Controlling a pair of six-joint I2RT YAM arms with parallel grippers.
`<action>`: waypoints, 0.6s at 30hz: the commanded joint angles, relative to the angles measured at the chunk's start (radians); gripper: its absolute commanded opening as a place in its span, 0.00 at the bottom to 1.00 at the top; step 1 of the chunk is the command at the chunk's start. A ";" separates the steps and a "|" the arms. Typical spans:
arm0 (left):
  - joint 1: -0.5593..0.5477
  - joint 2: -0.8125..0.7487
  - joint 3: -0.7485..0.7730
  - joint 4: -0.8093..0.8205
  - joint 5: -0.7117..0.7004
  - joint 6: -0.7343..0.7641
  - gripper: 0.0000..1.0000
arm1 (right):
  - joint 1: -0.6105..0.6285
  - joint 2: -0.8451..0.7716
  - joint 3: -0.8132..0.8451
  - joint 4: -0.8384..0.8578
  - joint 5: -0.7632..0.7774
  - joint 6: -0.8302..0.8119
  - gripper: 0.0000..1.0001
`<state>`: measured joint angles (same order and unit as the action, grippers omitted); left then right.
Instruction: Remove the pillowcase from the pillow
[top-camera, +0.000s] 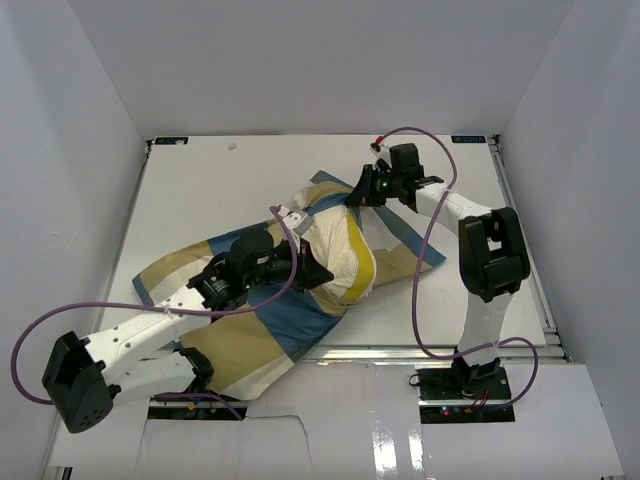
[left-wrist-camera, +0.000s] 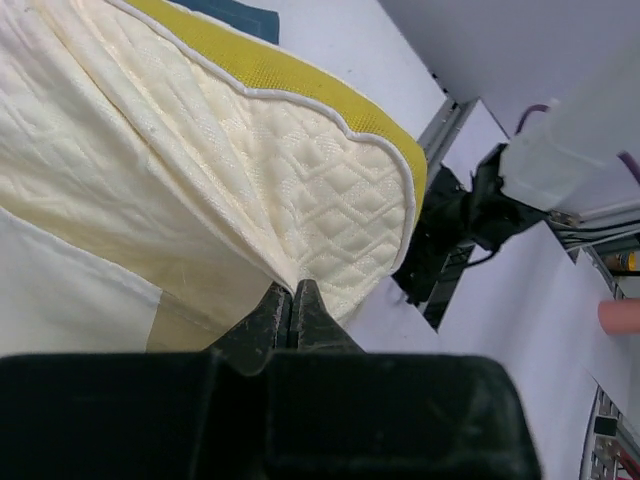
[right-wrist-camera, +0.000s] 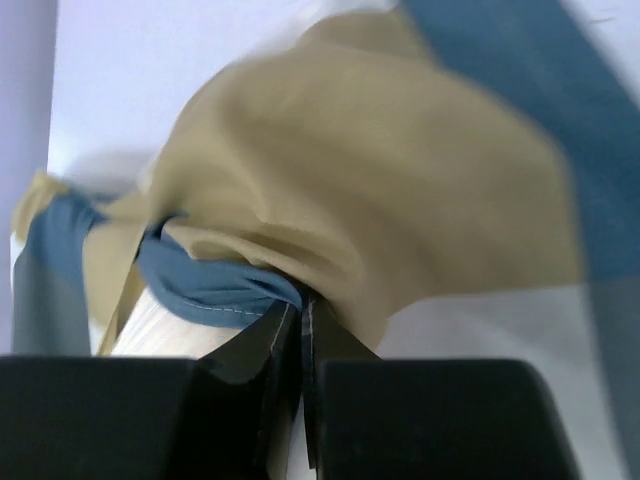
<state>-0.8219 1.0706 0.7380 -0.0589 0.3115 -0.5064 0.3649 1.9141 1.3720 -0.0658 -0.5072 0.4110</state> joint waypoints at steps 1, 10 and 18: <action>-0.075 -0.171 0.015 -0.022 0.328 -0.049 0.00 | -0.124 0.127 0.080 0.168 0.199 0.078 0.08; -0.075 -0.183 0.173 -0.183 0.036 0.025 0.00 | -0.138 0.252 0.136 0.269 0.127 0.156 0.08; -0.074 -0.026 0.126 -0.115 -0.334 0.011 0.00 | -0.142 0.215 0.191 0.241 -0.020 0.088 0.51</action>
<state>-0.8837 1.0264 0.8639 -0.2176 0.0925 -0.4793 0.2584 2.1796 1.4975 0.0933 -0.5453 0.5526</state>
